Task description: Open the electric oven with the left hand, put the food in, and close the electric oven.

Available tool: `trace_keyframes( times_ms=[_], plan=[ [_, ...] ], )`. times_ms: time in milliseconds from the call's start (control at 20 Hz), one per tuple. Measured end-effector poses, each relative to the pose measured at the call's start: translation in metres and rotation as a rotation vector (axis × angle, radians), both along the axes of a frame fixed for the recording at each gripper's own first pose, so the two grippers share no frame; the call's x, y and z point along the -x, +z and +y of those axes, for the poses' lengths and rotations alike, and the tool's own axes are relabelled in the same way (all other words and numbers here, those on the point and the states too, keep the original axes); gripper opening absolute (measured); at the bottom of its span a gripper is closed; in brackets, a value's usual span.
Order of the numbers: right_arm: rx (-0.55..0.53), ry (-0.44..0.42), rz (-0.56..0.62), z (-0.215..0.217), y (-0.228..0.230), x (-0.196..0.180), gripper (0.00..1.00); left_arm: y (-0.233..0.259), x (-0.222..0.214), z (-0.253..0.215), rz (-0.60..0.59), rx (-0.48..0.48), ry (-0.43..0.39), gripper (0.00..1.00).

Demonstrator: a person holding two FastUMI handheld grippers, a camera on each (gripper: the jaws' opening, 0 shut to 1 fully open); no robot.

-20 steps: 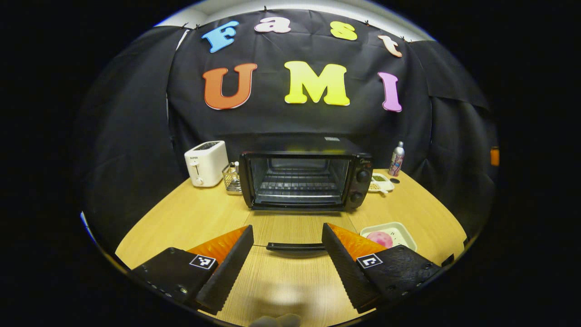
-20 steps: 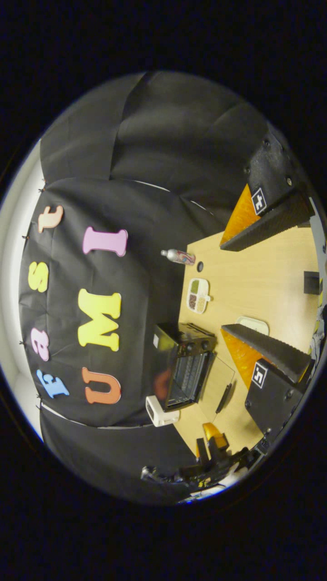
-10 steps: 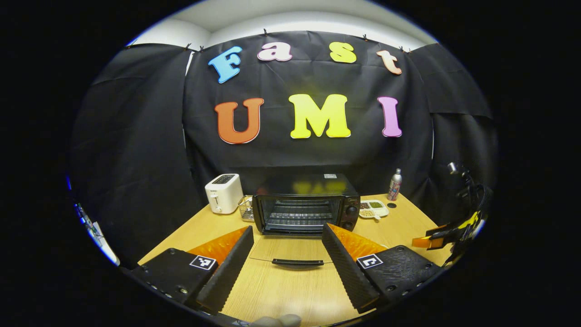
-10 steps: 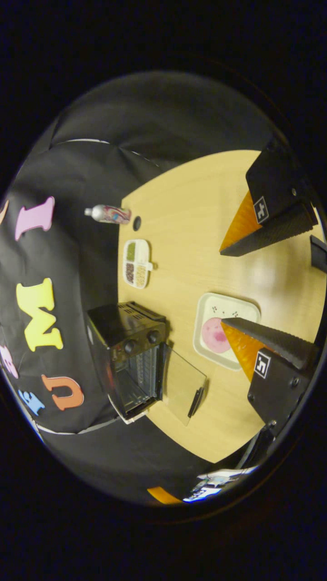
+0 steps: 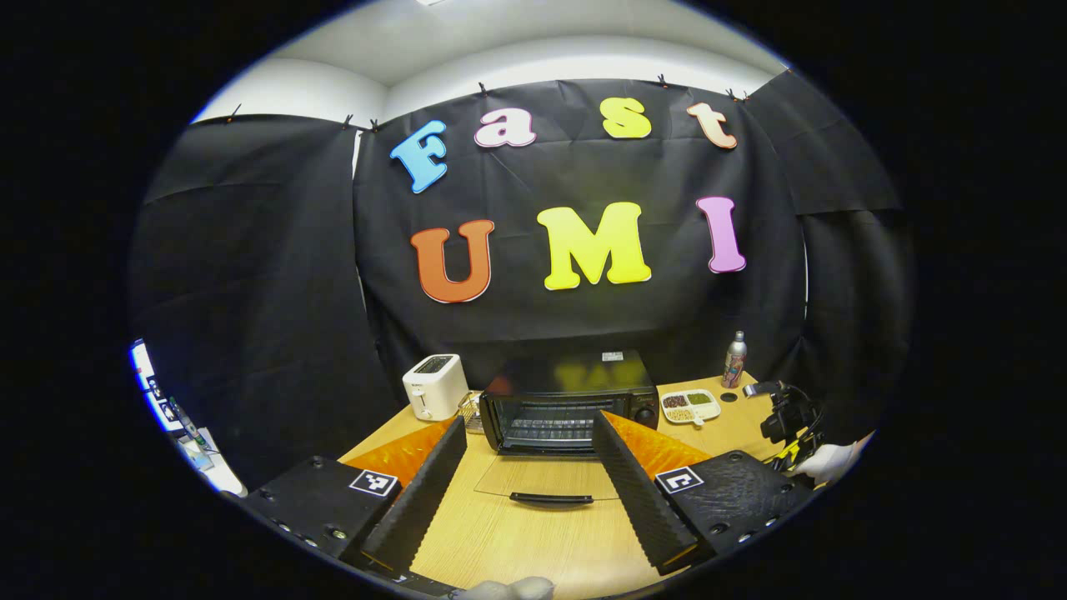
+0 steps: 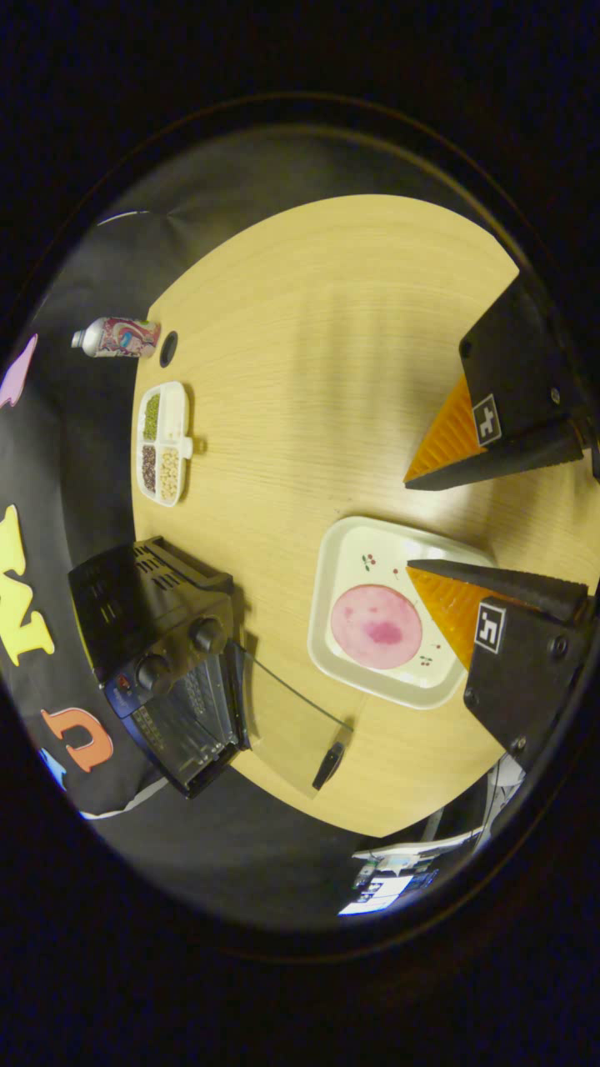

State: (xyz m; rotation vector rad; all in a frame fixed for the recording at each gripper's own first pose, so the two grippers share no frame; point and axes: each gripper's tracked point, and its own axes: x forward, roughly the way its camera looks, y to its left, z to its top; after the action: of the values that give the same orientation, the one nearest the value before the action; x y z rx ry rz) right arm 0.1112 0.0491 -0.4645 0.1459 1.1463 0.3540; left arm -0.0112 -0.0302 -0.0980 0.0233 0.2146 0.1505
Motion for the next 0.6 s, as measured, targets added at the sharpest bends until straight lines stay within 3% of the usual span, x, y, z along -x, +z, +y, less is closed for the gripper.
trace_keyframes(
  times_ms=[300,400,500,600],
  plan=[
    [0.050,-0.045,0.086,0.005,-0.014,-0.007,0.31,0.006,0.004,0.014,-0.037,0.047,0.042,0.96],
    [0.092,-0.050,0.105,0.003,-0.015,-0.008,0.23,0.001,0.006,0.021,-0.034,0.043,0.033,0.96],
    [0.127,-0.043,0.127,0.003,-0.015,-0.009,0.26,-0.005,0.004,0.024,-0.036,0.051,0.016,0.96],
    [0.148,-0.068,0.155,0.003,-0.016,-0.011,0.19,-0.010,0.001,0.029,-0.039,0.069,-0.006,0.96]
  ],
)
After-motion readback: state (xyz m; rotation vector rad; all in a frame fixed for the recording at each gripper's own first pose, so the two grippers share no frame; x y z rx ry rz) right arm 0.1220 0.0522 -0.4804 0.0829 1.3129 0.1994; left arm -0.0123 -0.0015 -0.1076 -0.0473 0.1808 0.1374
